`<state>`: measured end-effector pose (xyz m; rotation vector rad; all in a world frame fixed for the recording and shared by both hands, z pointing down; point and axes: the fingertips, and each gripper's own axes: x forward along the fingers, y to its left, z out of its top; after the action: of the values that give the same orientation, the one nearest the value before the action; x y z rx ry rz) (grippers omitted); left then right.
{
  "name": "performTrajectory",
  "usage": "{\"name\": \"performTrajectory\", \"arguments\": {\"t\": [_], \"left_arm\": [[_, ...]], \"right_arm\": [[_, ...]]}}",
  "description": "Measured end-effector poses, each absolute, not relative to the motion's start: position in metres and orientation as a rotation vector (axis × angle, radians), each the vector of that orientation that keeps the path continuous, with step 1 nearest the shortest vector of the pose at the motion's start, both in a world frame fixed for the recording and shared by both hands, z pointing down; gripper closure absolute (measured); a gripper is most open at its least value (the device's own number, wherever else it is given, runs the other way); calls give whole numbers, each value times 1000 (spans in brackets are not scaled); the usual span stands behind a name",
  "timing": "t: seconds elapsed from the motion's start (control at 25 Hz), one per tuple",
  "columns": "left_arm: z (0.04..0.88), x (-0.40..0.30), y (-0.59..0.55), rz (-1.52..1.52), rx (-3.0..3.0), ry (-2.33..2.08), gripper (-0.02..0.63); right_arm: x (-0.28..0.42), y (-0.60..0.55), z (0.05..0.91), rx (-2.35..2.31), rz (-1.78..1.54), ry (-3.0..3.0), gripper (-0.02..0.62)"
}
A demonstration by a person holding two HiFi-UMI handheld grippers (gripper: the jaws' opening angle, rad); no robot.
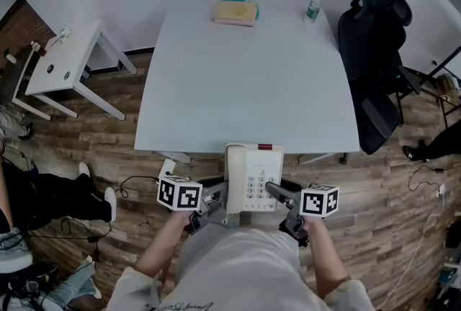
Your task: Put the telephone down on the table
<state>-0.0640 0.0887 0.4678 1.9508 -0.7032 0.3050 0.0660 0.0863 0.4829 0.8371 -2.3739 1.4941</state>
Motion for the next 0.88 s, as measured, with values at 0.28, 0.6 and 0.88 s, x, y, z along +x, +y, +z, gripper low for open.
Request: {"name": "performTrajectory", "arguments": {"t": [0.28,0.6,0.88], "left_arm": [[467,-78,50,317,1959,-685,476],[465,-105,-3,324,1971,-677,476],[461,-123,-37,327,1984,-666,476]], "right_arm": [[51,49,480,872,1497,-2381,377],[26,-3,476,898,1473,-2390,377],[7,-35,471,912,1472,-2399,377]]}}
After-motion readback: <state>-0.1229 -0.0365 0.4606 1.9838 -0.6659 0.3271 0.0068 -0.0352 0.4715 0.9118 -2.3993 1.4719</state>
